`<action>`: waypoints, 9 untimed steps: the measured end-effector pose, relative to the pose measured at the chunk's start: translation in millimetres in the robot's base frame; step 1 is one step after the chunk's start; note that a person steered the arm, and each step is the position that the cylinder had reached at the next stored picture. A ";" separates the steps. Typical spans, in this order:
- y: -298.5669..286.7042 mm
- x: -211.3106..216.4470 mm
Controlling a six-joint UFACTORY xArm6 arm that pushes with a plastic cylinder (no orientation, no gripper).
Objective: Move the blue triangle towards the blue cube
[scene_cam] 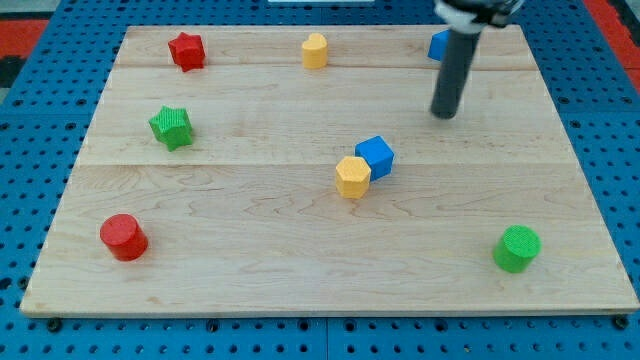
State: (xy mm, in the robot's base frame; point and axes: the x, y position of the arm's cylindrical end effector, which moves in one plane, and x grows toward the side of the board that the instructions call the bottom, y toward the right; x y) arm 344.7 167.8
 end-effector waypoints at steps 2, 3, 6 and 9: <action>62.1 -101.4; 64.1 -124.8; -3.2 -110.1; -57.7 -128.0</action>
State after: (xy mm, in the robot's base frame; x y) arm 216.7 110.1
